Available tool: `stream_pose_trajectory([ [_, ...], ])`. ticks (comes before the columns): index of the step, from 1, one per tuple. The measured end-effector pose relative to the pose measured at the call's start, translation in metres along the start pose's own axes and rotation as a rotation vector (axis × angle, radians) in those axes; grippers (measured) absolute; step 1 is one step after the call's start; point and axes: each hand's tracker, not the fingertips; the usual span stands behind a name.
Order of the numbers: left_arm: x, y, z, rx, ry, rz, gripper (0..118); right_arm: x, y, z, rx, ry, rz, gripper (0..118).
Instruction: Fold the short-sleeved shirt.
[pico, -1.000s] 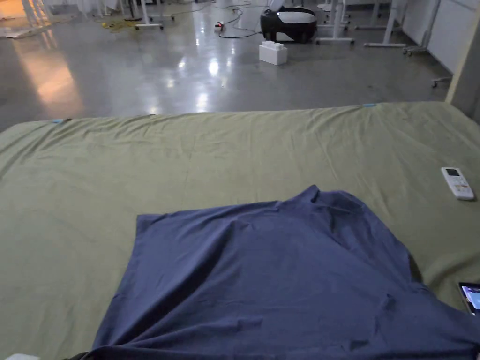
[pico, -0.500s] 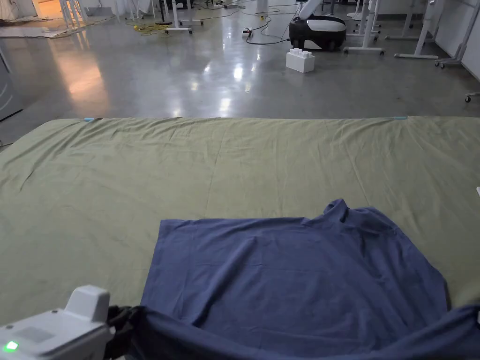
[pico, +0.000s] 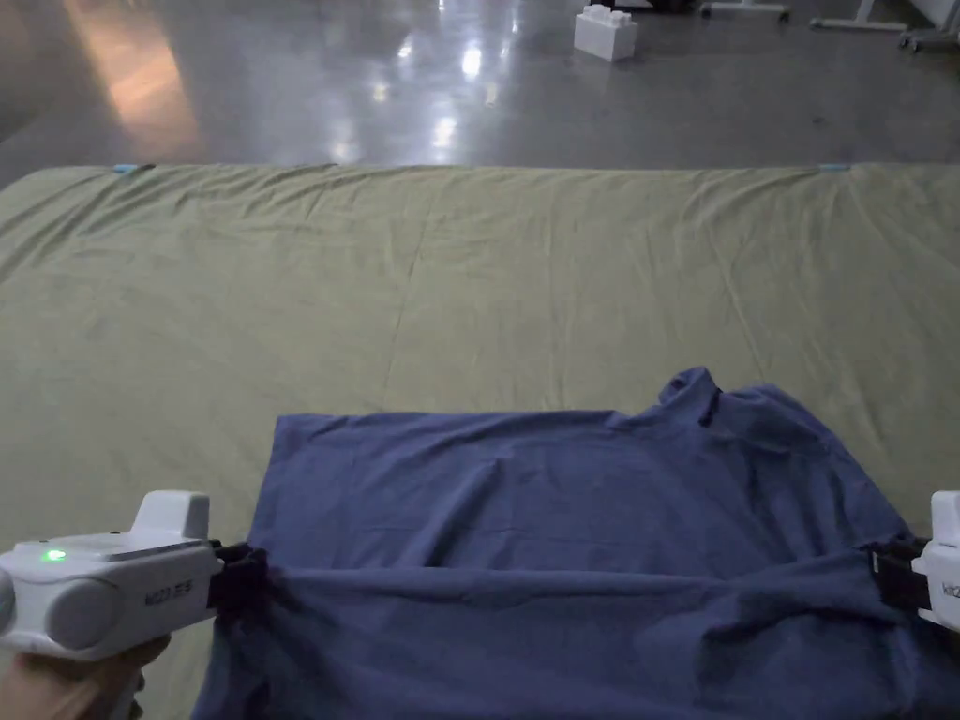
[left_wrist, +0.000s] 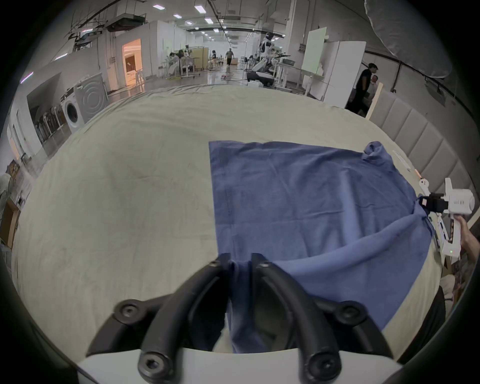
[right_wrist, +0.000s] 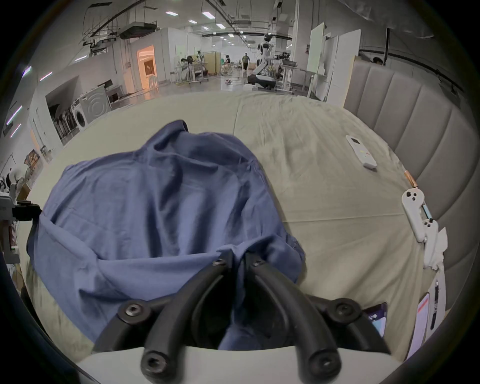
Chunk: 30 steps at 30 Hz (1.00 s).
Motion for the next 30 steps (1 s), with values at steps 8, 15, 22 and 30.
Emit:
stream_pose_trajectory([
  [8,0.008,0.001,0.083,0.185,0.051,0.048,83,0.011,-0.007,0.056,0.178,-0.02,-0.046,78],
  [15,0.075,-0.035,0.265,0.608,0.115,-0.124,83,-0.033,-0.037,0.211,0.543,0.001,-0.021,79],
  [22,0.114,-0.094,0.341,0.758,0.174,-0.109,75,-0.088,-0.096,0.291,0.653,0.05,-0.073,74],
  [30,0.12,-0.138,0.366,0.787,0.029,-0.097,2,-0.117,-0.119,0.323,0.684,0.079,0.003,1],
])
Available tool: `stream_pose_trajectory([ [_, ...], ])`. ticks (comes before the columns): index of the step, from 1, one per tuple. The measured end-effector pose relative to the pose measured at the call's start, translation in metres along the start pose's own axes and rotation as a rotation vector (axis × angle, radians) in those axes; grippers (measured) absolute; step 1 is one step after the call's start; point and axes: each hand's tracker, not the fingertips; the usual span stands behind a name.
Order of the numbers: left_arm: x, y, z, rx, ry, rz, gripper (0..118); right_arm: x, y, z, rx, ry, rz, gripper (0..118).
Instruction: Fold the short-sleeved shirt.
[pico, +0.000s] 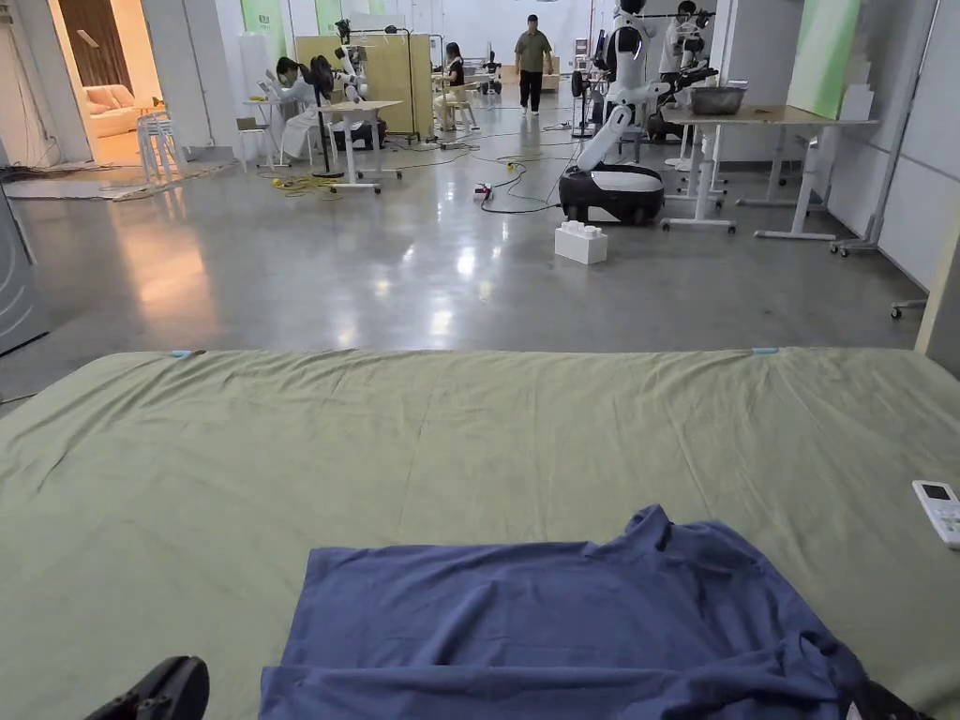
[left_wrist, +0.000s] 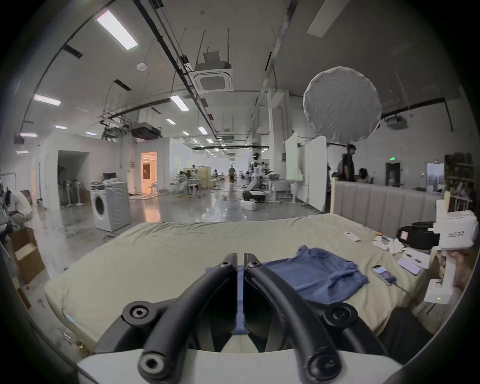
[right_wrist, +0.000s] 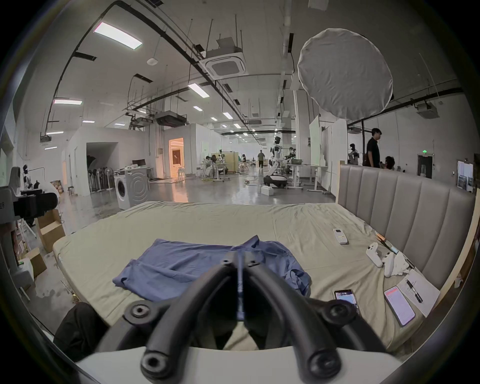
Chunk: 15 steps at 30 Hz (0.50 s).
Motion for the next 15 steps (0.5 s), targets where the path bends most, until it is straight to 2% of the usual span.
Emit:
stream_pose_trajectory([
  [2,0.0,-0.002,0.001,-0.004,0.023,-0.006,0,-0.003,0.006,0.002,0.029,0.0,0.029,0],
  [3,0.0,-0.003,-0.002,-0.022,0.028,-0.015,0,-0.002,0.004,0.001,-0.007,0.003,-0.004,0],
  [6,-0.008,-0.003,-0.01,-0.039,0.04,0.005,0,-0.001,0.006,0.0,0.009,0.007,0.005,0],
  [10,-0.024,-0.018,-0.041,-0.143,0.037,0.104,0,0.002,0.002,-0.005,-0.014,0.006,-0.032,0],
  [13,-0.043,-0.047,-0.083,-0.28,-0.008,0.236,0,0.006,-0.007,-0.011,-0.046,0.019,-0.071,0],
  [14,-0.05,-0.058,-0.099,-0.349,-0.029,0.292,5,0.008,-0.011,-0.012,-0.057,0.025,-0.082,0],
  [15,-0.053,-0.072,-0.109,-0.376,-0.043,0.345,19,0.01,-0.015,-0.014,-0.08,0.034,-0.092,0],
])
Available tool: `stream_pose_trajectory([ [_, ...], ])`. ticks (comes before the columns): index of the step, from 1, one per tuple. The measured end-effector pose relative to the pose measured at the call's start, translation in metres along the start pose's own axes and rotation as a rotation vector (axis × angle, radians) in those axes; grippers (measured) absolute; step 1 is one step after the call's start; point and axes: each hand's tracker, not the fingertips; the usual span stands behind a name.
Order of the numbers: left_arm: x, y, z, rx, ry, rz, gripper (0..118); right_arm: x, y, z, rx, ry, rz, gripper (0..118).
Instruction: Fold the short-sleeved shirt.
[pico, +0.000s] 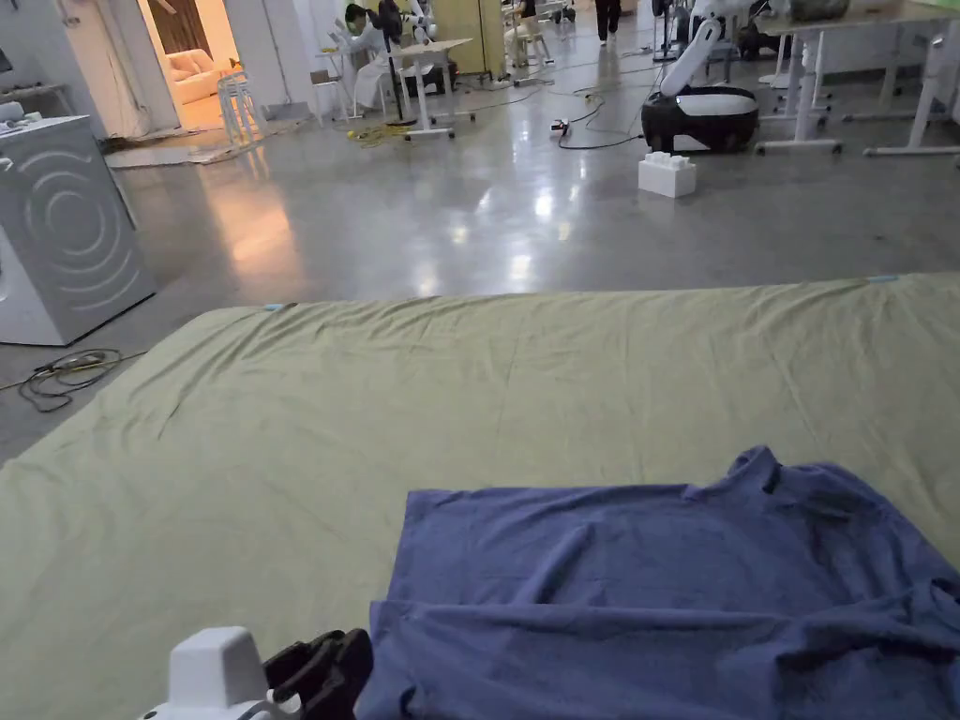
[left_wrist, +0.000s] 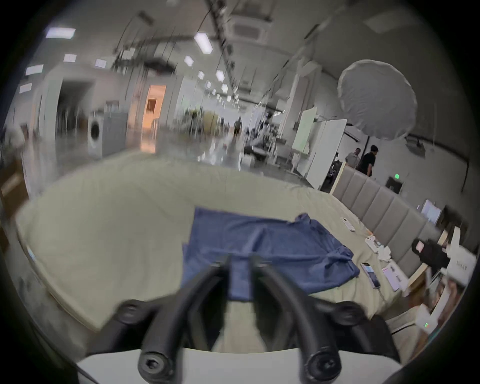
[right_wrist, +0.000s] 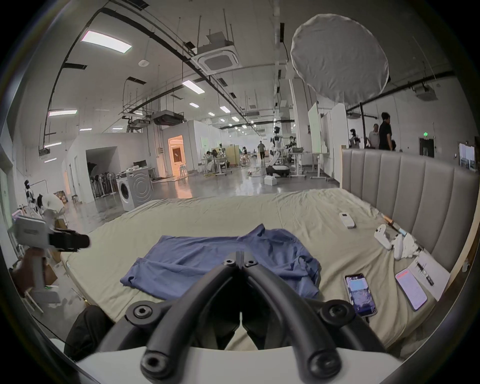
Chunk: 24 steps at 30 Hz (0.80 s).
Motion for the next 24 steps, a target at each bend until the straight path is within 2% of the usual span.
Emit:
stream_pose_trajectory([
  [1,-0.009,-0.006,-0.019,-0.021,-0.001,0.037,40,0.001,-0.003,-0.001,-0.012,0.0,0.001,0],
  [2,-0.016,-0.011,-0.04,-0.086,0.016,0.052,72,0.002,-0.007,-0.003,-0.024,-0.006,0.004,0],
  [3,-0.023,-0.016,-0.061,-0.136,0.033,0.06,85,0.006,-0.012,-0.002,-0.041,-0.013,0.008,0],
  [7,-0.042,-0.034,-0.13,-0.307,0.132,0.006,85,0.014,-0.025,-0.004,-0.096,-0.012,-0.004,0],
  [10,-0.055,-0.04,-0.165,-0.371,0.194,0.04,79,0.02,-0.032,-0.004,-0.123,-0.034,-0.004,0],
  [11,-0.056,-0.042,-0.172,-0.395,0.214,0.044,67,0.022,-0.033,-0.003,-0.132,-0.045,-0.002,0],
  [12,-0.057,-0.044,-0.178,-0.413,0.219,0.04,47,0.026,-0.034,-0.002,-0.14,-0.06,-0.003,0],
  [13,-0.054,-0.046,-0.181,-0.42,0.208,0.031,33,0.029,-0.036,-0.002,-0.151,-0.073,-0.004,0],
  [15,-0.043,-0.049,-0.183,-0.418,0.221,-0.076,17,0.036,-0.04,-0.003,-0.165,-0.092,-0.007,0],
  [16,-0.038,-0.049,-0.184,-0.431,0.222,-0.075,13,0.04,-0.041,-0.004,-0.175,-0.099,-0.014,0],
  [17,-0.034,-0.049,-0.186,-0.436,0.215,-0.073,13,0.045,-0.042,-0.007,-0.182,-0.106,-0.026,0],
  [20,-0.027,-0.054,-0.199,-0.493,0.247,-0.191,12,0.06,-0.043,-0.029,-0.236,-0.13,-0.1,0],
  [22,-0.025,-0.055,-0.204,-0.508,0.241,-0.193,12,0.076,-0.048,-0.062,-0.31,-0.146,-0.115,1],
  [23,-0.025,-0.052,-0.203,-0.513,0.241,-0.192,12,0.085,-0.054,-0.081,-0.349,-0.147,-0.112,10],
  [24,-0.027,-0.051,-0.205,-0.522,0.238,-0.195,12,0.093,-0.061,-0.1,-0.341,-0.138,-0.105,32],
])
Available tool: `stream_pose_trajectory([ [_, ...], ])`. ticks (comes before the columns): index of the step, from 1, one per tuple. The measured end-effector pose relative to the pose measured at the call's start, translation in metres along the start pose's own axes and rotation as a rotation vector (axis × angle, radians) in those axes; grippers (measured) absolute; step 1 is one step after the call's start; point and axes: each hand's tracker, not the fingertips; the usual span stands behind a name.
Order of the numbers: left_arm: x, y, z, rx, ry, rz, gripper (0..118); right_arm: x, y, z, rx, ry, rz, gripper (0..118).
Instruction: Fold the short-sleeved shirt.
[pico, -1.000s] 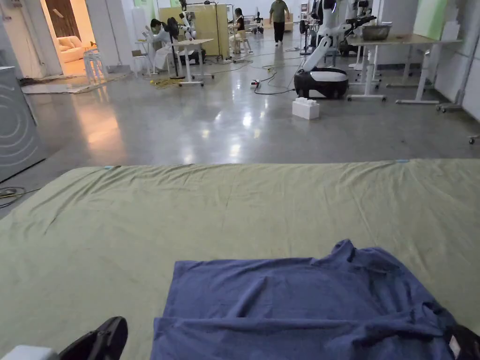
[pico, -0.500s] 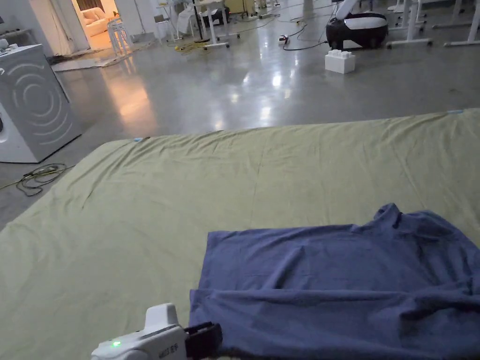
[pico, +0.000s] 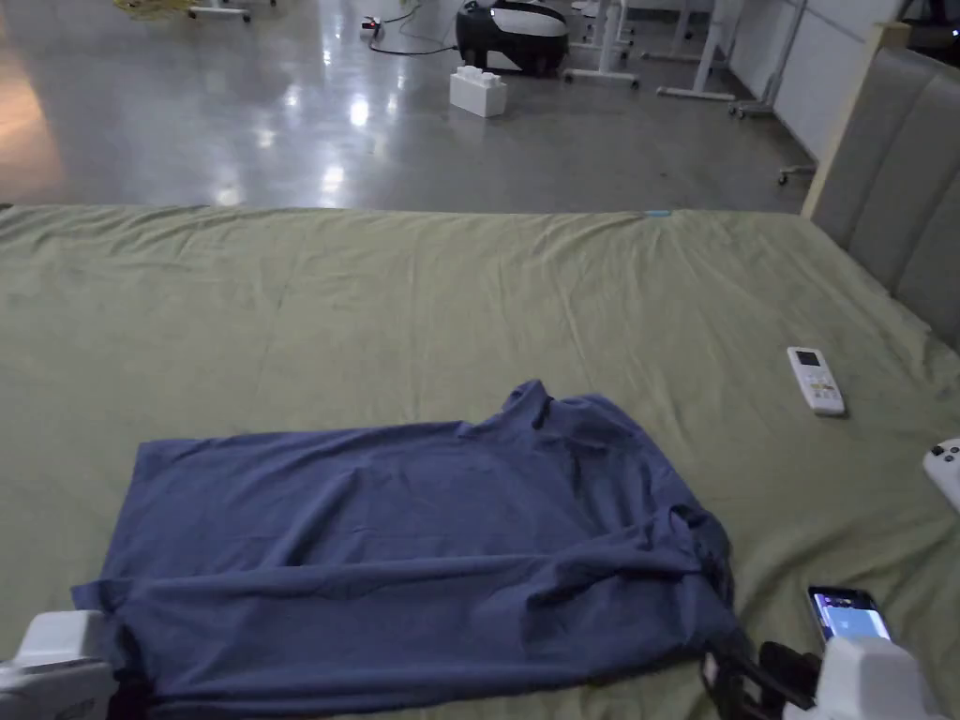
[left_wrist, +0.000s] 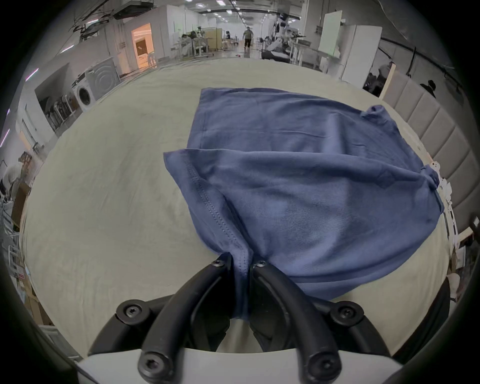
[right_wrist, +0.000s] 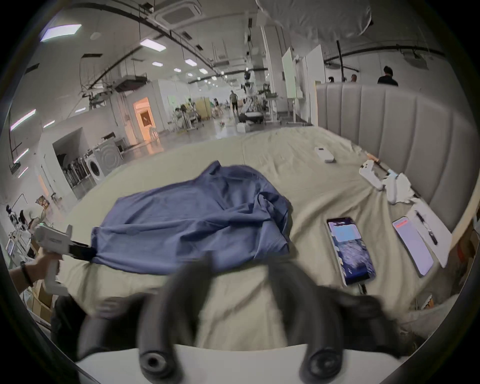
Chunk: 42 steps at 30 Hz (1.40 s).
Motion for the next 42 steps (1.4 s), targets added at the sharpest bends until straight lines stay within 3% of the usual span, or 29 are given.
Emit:
stream_pose_trajectory([
  [2,-0.004,0.0,0.001,-0.004,-0.01,0.0,12,0.011,0.001,-0.044,-0.064,-0.011,-0.007,88],
  [3,-0.004,0.002,0.005,-0.006,-0.021,0.009,12,0.017,0.002,-0.068,-0.085,-0.051,0.005,90],
  [8,-0.002,0.003,0.012,-0.011,-0.04,0.032,12,0.037,-0.003,-0.15,-0.244,-0.227,-0.01,80],
  [10,0.001,0.002,0.014,-0.013,-0.04,0.028,12,0.038,-0.007,-0.152,-0.244,-0.188,-0.029,75],
  [11,0.002,0.0,0.015,-0.01,-0.037,0.028,11,0.035,-0.005,-0.143,-0.208,-0.196,-0.026,65],
  [14,0.002,0.004,0.02,-0.003,-0.039,0.005,8,0.033,-0.001,-0.134,-0.192,-0.115,0.035,14],
  [18,-0.015,0.009,0.047,0.067,-0.068,0.006,7,0.017,0.009,-0.105,-0.14,-0.118,0.075,12],
  [22,-0.032,0.008,0.082,0.153,-0.098,0.04,7,0.01,0.017,-0.066,-0.099,-0.121,0.04,12],
  [25,-0.043,-0.009,0.102,0.167,-0.102,0.047,7,-0.001,0.009,-0.03,-0.083,-0.14,0.087,12],
  [30,-0.049,-0.07,0.132,0.122,-0.126,0.034,7,-0.005,-0.031,0.03,-0.128,-0.136,0.07,12],
  [33,-0.05,-0.104,0.133,0.086,-0.133,0.041,7,-0.008,-0.055,0.043,-0.205,-0.159,0.117,12],
  [36,-0.052,-0.119,0.12,0.063,-0.15,0.076,8,-0.007,-0.07,0.033,-0.246,-0.145,0.102,12],
  [37,-0.053,-0.12,0.115,0.063,-0.154,0.085,12,-0.006,-0.073,0.03,-0.271,-0.136,0.087,13],
  [38,-0.054,-0.12,0.112,0.059,-0.126,0.092,34,-0.005,-0.073,0.027,-0.297,-0.13,0.091,22],
  [40,-0.053,-0.121,0.11,0.074,-0.04,0.037,77,-0.001,-0.071,0.026,-0.309,-0.139,0.103,54],
  [41,-0.053,-0.12,0.114,0.096,-0.04,0.003,85,0.001,-0.07,0.03,-0.302,-0.144,0.101,60],
  [42,-0.054,-0.118,0.126,0.126,-0.032,-0.014,84,0.003,-0.067,0.036,-0.268,-0.163,0.102,60],
])
